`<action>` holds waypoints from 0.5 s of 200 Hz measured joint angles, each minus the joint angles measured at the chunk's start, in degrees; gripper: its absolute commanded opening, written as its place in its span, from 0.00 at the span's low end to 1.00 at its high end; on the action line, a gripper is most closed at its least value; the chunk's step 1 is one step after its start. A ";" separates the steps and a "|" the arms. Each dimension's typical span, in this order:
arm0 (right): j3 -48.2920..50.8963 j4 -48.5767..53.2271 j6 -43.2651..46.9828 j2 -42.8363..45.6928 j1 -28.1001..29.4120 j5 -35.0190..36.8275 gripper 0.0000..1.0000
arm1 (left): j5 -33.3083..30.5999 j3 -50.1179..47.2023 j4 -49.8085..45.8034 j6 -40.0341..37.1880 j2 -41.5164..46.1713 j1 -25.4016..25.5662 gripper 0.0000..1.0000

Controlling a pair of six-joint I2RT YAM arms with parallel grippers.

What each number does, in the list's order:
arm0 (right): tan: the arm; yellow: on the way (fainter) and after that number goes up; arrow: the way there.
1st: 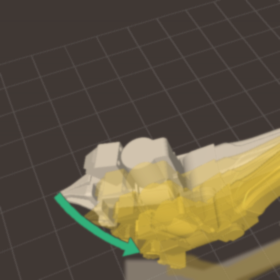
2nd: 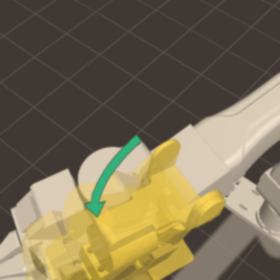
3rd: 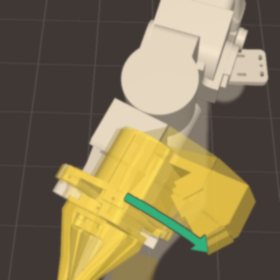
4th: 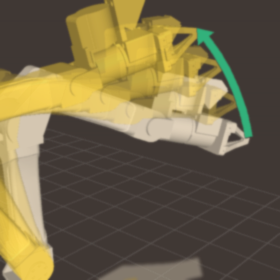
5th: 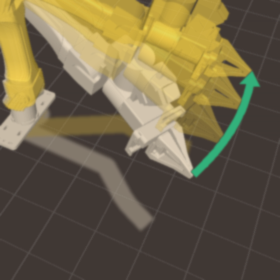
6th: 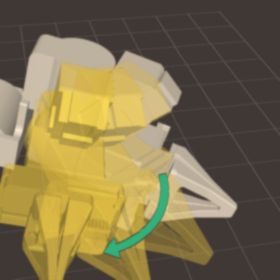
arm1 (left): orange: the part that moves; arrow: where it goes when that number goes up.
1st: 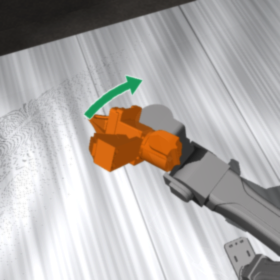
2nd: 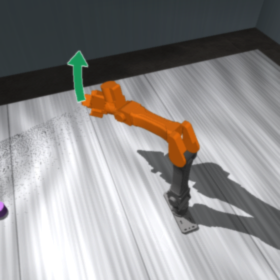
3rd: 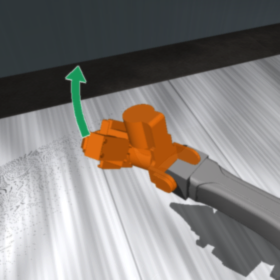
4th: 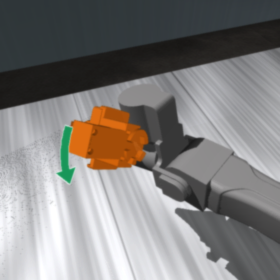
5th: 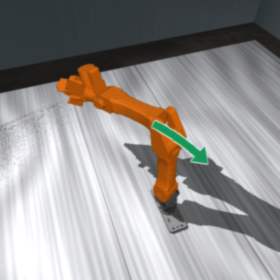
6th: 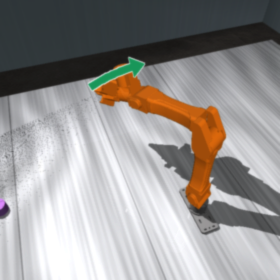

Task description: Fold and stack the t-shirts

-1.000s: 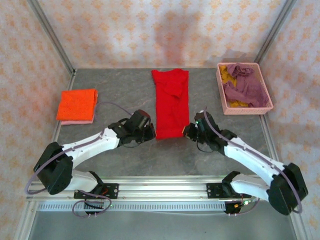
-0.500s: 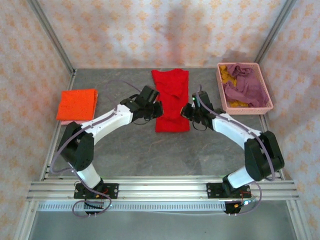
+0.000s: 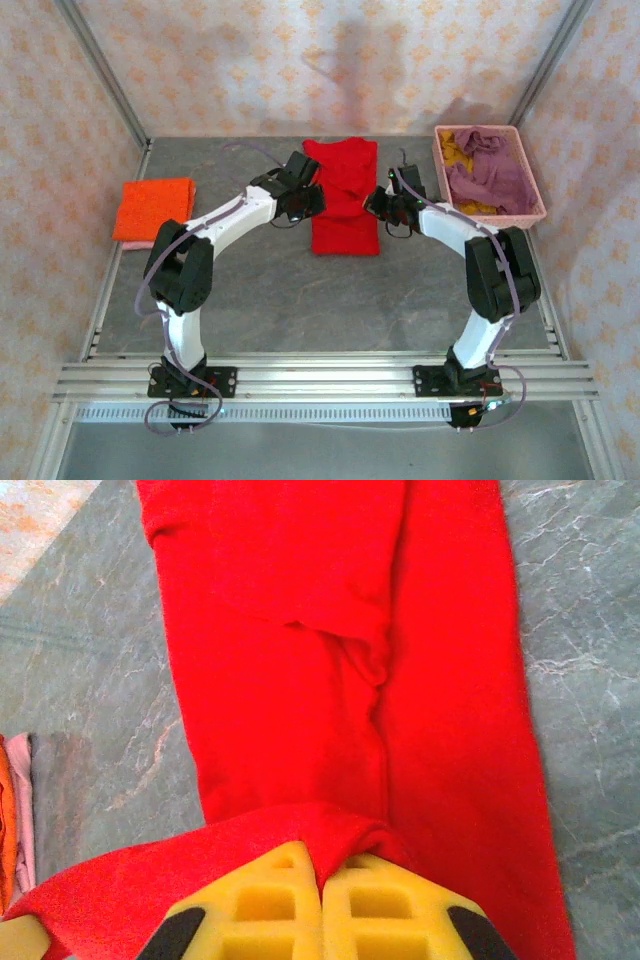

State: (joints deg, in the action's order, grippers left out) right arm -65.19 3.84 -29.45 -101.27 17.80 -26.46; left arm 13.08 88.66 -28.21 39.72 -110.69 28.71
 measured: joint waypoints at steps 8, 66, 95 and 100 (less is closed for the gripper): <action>-0.42 -0.07 0.02 -0.83 -0.04 -0.26 0.03 | 0.09 0.59 -0.20 -0.22 -1.18 -0.11 0.00; -1.75 -0.26 1.01 -4.07 -0.24 -0.59 0.46 | 0.15 1.68 -1.11 -0.46 -5.73 -0.11 0.28; -1.77 -0.70 1.84 -3.58 -0.28 -0.22 0.65 | -0.11 2.25 -1.16 -0.44 -5.79 -0.11 0.98; -1.57 -0.87 2.19 -3.21 -0.28 -0.13 0.66 | -0.24 2.27 -1.14 -0.42 -5.70 -0.11 1.00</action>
State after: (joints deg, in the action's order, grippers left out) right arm -66.76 2.96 -27.27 -104.49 17.52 -26.59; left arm 12.84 90.94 -29.34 39.31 -116.40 28.60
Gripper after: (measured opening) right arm 0.630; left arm 0.743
